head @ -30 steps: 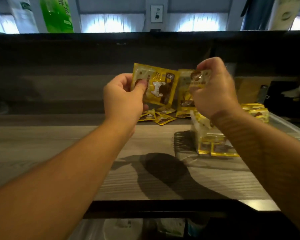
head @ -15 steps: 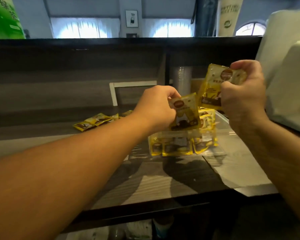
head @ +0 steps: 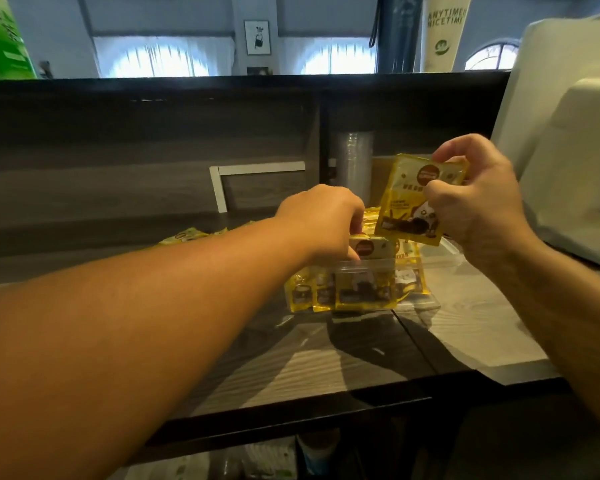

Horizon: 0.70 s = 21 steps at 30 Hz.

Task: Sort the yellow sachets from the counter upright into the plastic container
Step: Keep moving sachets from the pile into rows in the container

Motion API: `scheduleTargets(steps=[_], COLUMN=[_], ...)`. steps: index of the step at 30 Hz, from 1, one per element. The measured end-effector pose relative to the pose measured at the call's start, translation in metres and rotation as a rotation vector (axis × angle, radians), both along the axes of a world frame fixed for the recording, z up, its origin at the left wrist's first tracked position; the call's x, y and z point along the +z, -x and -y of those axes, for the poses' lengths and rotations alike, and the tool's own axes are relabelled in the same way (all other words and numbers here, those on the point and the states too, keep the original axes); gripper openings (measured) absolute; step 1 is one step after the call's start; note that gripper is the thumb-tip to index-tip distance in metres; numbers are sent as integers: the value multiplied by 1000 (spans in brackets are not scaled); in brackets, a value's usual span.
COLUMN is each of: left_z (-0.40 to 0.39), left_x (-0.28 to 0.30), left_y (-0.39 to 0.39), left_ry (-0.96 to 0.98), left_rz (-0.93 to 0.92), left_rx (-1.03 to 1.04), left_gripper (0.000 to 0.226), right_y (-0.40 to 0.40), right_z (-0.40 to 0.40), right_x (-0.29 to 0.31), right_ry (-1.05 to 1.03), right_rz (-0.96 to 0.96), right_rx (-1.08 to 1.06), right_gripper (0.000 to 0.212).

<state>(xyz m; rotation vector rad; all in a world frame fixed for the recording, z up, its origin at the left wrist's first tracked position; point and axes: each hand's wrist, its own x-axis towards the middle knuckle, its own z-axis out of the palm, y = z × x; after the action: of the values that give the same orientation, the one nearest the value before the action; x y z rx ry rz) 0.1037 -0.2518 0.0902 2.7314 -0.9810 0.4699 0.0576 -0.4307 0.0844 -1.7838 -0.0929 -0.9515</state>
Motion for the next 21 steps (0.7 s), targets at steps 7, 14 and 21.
scheduleTargets(steps=[7,14,21], left_z=[-5,-8,-16], left_x=[3,-6,-12], left_y=[0,0,2], left_ry=[53,96,146], left_rz=[-93,-35,-32], left_rx=[-9,-35,-45], left_gripper=[28,17,19], right_y=[-2,-3,-2], right_z=[4,-2,-7], right_x=[-1,-9,-8], right_ry=[376,626,727], right_rz=[-194,-270,-403], right_rx=[54,-13,50], right_gripper=[26,24,12])
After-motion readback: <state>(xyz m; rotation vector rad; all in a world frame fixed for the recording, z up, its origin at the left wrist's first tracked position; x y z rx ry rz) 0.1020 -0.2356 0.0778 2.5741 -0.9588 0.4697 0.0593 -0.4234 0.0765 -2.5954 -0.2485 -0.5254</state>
